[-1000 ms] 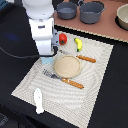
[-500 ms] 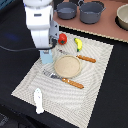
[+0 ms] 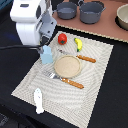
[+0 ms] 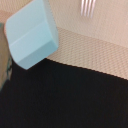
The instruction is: Interact with the objects in diverse but meaningful ways.
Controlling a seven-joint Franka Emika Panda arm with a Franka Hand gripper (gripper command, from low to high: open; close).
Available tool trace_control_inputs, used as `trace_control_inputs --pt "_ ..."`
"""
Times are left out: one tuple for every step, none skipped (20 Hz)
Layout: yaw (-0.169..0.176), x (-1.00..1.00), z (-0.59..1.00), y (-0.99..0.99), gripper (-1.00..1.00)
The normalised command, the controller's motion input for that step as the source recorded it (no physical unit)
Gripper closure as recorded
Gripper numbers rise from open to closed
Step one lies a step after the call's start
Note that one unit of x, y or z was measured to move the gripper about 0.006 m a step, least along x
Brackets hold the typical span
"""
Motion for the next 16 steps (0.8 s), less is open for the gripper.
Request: trace_control_inputs --pt "-0.058 0.37 0.0 -0.69 -1.0" --pt "-0.055 0.37 0.0 -0.71 -1.0" --pt "-0.051 0.36 0.0 -0.72 -1.0" --pt "-0.044 0.41 0.0 -0.69 -1.0" --pt "-0.045 0.41 0.0 -0.7 -1.0" --pt "-0.048 0.41 0.0 -0.71 -1.0" --pt "-0.048 0.41 0.0 -0.69 -1.0" --pt "-0.047 0.43 0.0 -0.67 -1.0" --pt "-0.052 0.4 0.0 -0.66 -1.0" --pt "-0.056 0.37 -0.05 -0.66 -1.0" --pt "-0.057 0.33 -0.09 -0.61 -1.0" --pt "-0.057 0.29 -0.11 -0.58 -1.0" --pt "-0.054 0.27 -0.12 -0.48 -1.0" --pt "-0.054 0.2 -0.08 -0.4 -1.0" --pt "-0.054 0.17 -0.05 -0.31 -1.0" --pt "-0.058 0.15 -0.05 -0.25 -1.0"
